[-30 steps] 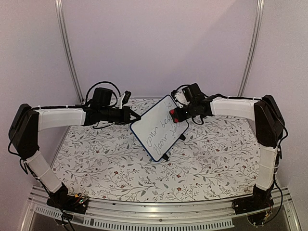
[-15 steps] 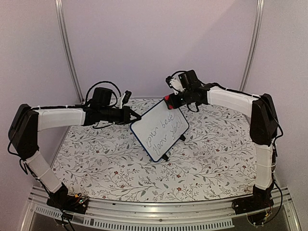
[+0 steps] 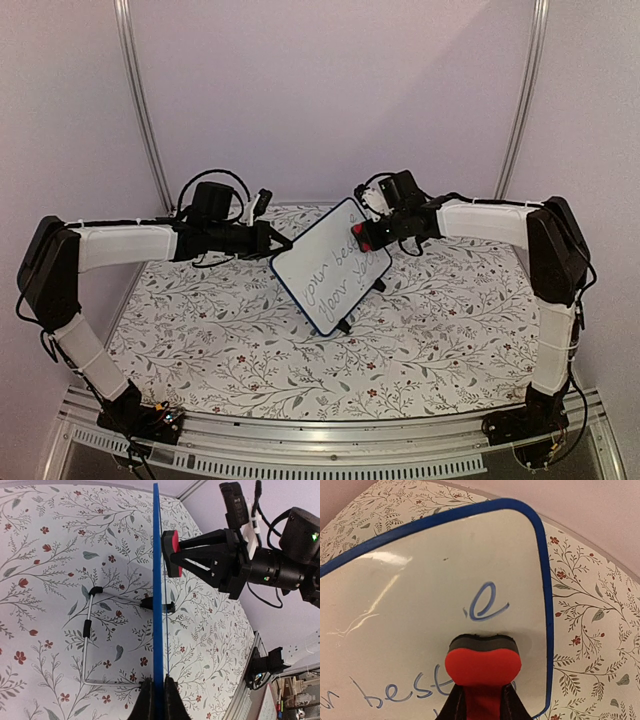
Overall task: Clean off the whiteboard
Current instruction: Erase the whiteboard at the center of the board.
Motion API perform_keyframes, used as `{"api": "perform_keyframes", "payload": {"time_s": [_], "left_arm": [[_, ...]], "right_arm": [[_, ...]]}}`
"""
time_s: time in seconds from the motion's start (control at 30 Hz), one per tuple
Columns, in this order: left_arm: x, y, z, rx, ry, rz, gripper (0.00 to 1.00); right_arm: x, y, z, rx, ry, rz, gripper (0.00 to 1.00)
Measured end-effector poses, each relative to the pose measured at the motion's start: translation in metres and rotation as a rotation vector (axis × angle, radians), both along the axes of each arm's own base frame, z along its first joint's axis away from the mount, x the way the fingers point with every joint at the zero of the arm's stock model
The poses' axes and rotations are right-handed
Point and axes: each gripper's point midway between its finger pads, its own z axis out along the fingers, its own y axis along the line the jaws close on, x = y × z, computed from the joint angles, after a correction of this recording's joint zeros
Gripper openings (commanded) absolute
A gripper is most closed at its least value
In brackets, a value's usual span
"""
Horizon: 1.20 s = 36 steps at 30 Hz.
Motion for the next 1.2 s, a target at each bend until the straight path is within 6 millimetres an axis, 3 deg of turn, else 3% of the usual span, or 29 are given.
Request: {"api": "perform_keyframes", "payload": {"time_s": [0.3,0.7,0.93,1.2], "left_arm": [[0.0,0.0,0.0,-0.002,-0.001,-0.002,0.0],[-0.001,-0.001,0.002,-0.006,-0.008,-0.014,0.0],[-0.001,-0.001,0.002,-0.003,-0.006,-0.007,0.0],[0.0,0.0,0.002,-0.003,-0.004,-0.002,0.0]], "right_arm": [[-0.003,-0.003,-0.001,-0.002,0.005,-0.002,0.05],[0.02,0.014,0.037,0.059,-0.022,0.023,0.06],[0.017,0.009,0.021,0.075,0.022,0.024,0.05],[0.007,-0.016,-0.008,0.066,0.095,-0.018,0.05]]}}
